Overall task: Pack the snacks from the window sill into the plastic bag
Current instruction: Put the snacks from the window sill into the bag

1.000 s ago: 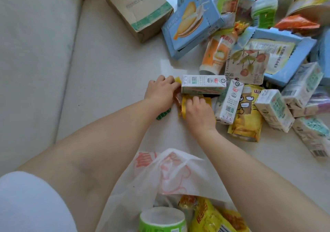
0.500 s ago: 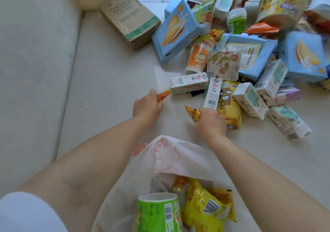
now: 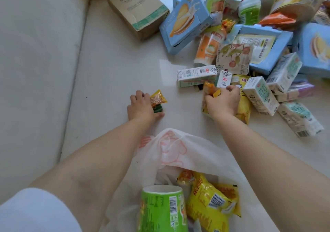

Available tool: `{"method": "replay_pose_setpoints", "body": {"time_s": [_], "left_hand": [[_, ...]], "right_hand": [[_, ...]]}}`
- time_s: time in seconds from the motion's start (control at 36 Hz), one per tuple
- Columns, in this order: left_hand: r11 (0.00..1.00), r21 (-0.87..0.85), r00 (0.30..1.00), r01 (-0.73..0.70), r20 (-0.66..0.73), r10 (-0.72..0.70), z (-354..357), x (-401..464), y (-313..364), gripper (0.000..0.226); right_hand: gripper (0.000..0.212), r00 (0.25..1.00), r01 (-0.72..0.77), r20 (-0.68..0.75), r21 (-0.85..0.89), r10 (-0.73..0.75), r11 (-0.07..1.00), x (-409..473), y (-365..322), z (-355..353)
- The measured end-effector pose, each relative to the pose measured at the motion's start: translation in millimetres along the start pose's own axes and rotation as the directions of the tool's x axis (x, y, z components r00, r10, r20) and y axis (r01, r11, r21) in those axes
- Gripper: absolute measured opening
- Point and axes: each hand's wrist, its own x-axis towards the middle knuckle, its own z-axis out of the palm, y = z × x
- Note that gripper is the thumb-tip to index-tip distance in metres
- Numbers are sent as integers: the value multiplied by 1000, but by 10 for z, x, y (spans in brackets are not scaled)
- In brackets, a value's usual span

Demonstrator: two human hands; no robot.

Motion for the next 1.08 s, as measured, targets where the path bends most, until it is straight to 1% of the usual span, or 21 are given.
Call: {"method": "replay_pose_setpoints", "body": {"time_s": [0.06,0.11,0.19,0.22,0.25,0.33,0.39,0.44,0.5,0.56,0.64,0.72,0.78,0.81,0.86,0.92,0.97,1.03,1.08], "left_hand": [[999,3,999,-52,11,52,-24,46,6,76],[996,-13,996,-83,23,84,-53,76,46,73],[992,12,992,-124,24,124,-126,106,180,71],[989,13,989,-146,1,146,-161,112,240,70],[985,3,984,-172,-43,172,-203,120,304,69],[959,-38,944,-281,-193,269,-336,163,504,68],[927,-28,901,-375,-246,357,-400,213,643,72],[891,-18,860,-454,-271,432,-450,277,779,75],[865,-9,835,-502,-266,482,-483,354,902,75],[842,24,817,-539,-227,529,-502,427,1000,76],[820,57,812,-570,-117,572,-497,497,1077,74],[811,110,811,-574,-65,582,-472,532,1092,69],[820,128,822,-558,-53,567,-460,538,1084,72],[835,104,837,-540,-43,546,-460,538,1082,77],[869,52,870,-491,-15,493,-477,534,1081,94],[891,57,893,-450,16,449,-501,521,1088,102],[908,63,910,-414,40,412,-506,485,1090,95],[925,34,925,-378,45,376,-477,419,1076,87],[944,-4,943,-330,40,329,-439,331,1039,82]], "right_hand": [[40,1000,-29,0,-10,29,1000,45,-78,2],[41,999,-45,6,-59,46,997,87,-141,-1],[45,998,-59,4,-106,60,993,135,-160,-2],[48,999,-54,-2,-105,55,993,153,-141,-7],[55,999,-47,-2,-94,47,994,173,-116,-17],[86,998,-37,44,-56,39,998,223,-31,-57],[94,997,-34,71,-74,40,997,241,17,-77],[92,995,-31,85,-122,42,992,238,59,-88],[84,995,-14,91,-180,30,984,223,97,-100],[77,995,-3,93,-209,23,978,197,135,-103],[70,997,47,73,-232,-31,972,126,202,-64],[65,996,78,48,-235,-69,969,55,252,-17],[65,996,86,46,-222,-77,971,12,274,-1],[65,994,101,61,-214,-89,972,-14,280,11],[63,985,152,114,-219,-129,964,-85,290,34],[61,973,199,166,-261,-159,945,-164,303,46],[62,969,199,202,-281,-145,939,-227,317,32],[62,968,162,230,-260,-102,952,-278,331,-12],[58,968,111,244,-226,-54,968,-323,355,-76]]}}
